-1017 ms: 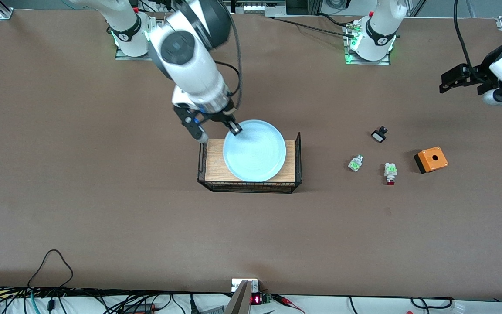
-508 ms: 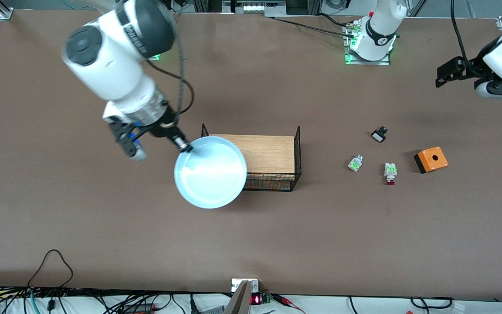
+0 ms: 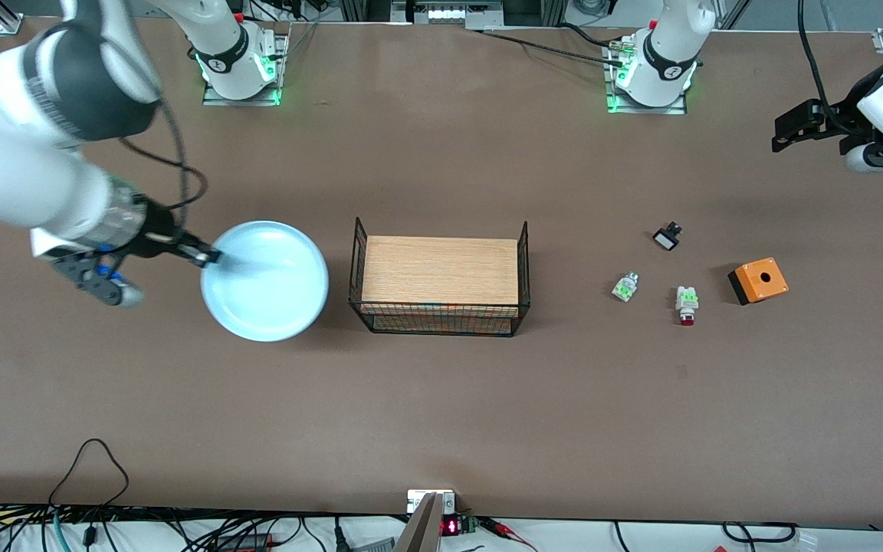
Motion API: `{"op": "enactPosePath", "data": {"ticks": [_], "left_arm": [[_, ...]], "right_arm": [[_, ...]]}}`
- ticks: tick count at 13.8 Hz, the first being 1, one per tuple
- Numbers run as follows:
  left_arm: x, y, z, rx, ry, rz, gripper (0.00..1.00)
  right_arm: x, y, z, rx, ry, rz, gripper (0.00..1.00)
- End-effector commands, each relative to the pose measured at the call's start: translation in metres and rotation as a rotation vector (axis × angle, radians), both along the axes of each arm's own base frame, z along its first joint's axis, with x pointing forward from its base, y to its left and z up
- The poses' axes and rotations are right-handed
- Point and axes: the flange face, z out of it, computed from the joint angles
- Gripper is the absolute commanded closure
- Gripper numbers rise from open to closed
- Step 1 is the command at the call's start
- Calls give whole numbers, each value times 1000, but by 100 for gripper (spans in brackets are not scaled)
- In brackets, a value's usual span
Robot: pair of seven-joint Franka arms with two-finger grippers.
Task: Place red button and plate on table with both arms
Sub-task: 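Lift the blue plate out of the basket with the right gripper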
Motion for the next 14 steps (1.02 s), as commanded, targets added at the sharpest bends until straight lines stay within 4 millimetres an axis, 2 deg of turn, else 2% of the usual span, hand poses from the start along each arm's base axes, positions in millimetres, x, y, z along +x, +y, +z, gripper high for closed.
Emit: {"op": "enactPosePath", "data": {"ticks": [1, 3, 5, 7, 10, 14], "left_arm": [[-2, -1, 1, 17, 1, -2, 0], [-1, -2, 1, 17, -9, -3, 0], [4, -2, -3, 17, -14, -3, 0], [5, -2, -5, 21, -13, -2, 0], [4, 0, -5, 34, -10, -1, 0], [2, 3, -3, 34, -7, 4, 0]], "right_arm": [[-13, -67, -27, 2, 20, 162, 100], [-16, -102, -55, 6, 15, 207, 100], [-23, -120, -89, 14, 5, 271, 100], [-33, -131, -125, -5, -30, 320, 100], [-48, -154, -166, -29, -84, 369, 100], [-75, -161, -221, -59, -137, 416, 100]]}}
